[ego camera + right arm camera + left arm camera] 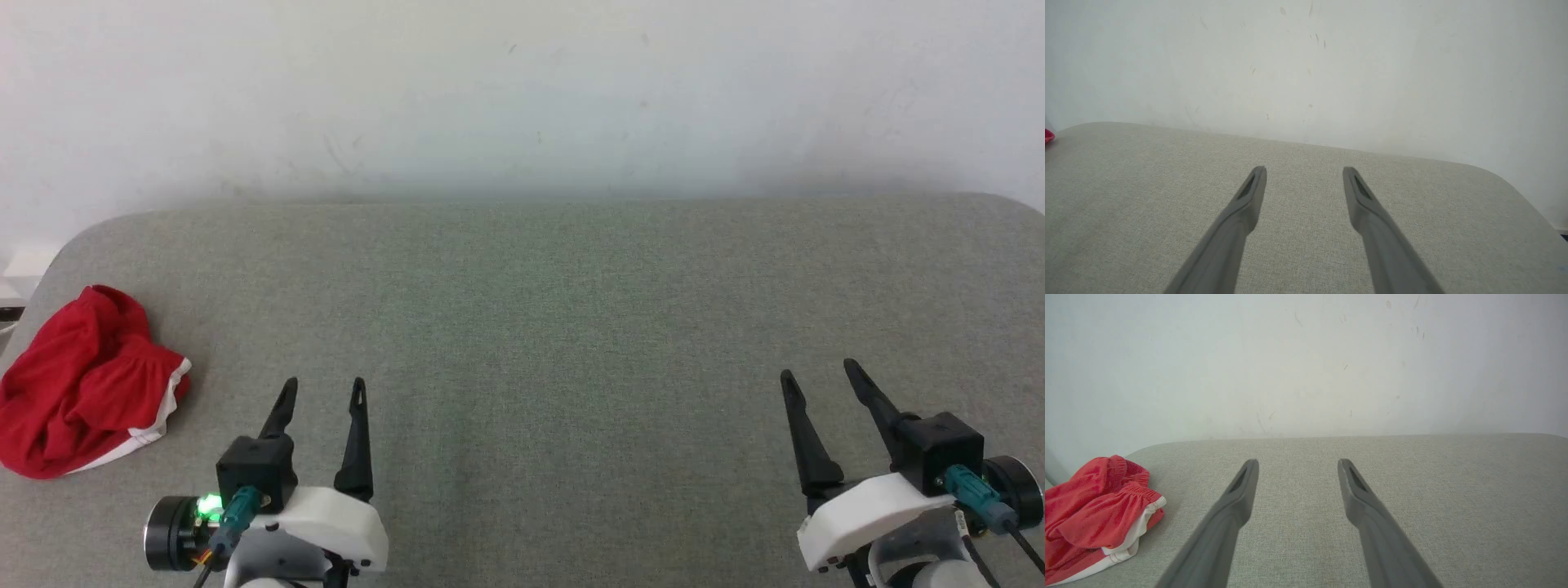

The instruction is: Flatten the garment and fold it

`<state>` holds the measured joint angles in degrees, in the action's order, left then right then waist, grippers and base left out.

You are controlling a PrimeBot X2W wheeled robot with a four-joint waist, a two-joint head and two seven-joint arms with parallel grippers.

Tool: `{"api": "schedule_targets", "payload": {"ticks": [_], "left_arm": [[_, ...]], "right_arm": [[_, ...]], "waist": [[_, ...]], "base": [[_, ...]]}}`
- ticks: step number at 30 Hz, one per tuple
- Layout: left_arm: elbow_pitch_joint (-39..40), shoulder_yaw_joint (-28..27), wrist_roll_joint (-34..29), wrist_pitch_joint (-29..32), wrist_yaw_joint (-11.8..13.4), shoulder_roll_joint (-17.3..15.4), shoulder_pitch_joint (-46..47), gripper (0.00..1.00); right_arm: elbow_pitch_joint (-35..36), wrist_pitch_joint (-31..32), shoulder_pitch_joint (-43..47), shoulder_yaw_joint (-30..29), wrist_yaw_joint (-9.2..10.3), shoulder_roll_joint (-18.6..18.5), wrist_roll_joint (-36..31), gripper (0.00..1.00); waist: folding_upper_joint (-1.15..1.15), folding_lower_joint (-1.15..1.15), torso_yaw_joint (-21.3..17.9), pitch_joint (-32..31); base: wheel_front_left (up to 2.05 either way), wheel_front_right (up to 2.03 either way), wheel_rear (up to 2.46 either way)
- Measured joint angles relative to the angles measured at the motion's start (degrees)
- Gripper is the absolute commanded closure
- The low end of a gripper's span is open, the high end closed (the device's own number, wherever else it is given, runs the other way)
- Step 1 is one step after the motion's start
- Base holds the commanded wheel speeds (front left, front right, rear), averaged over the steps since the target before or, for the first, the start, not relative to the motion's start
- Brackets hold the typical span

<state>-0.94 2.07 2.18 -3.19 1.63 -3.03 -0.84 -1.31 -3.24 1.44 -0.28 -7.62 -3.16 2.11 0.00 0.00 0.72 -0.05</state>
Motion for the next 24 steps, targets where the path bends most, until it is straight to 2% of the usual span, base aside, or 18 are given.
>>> {"api": "schedule_targets", "payload": {"ticks": [12, 24], "left_arm": [[-0.13, 0.41, 0.45, -1.46, 0.52, 0.01, -0.36, 0.0], [-0.08, 0.9, 0.98, -2.93, 1.45, 0.01, -0.44, 0.0]], "right_arm": [[0.01, -1.43, 0.19, 0.22, 0.0, 0.0, -0.04, 0.0], [-0.29, -2.94, 0.43, 0.52, 0.01, 0.01, 0.19, 0.0]], "waist": [[0.0, 0.0, 2.33, -0.01], [0.0, 0.0, 6.31, 0.09]], "base": [[0.0, 0.0, 0.0], [0.0, 0.0, 0.0]]}}
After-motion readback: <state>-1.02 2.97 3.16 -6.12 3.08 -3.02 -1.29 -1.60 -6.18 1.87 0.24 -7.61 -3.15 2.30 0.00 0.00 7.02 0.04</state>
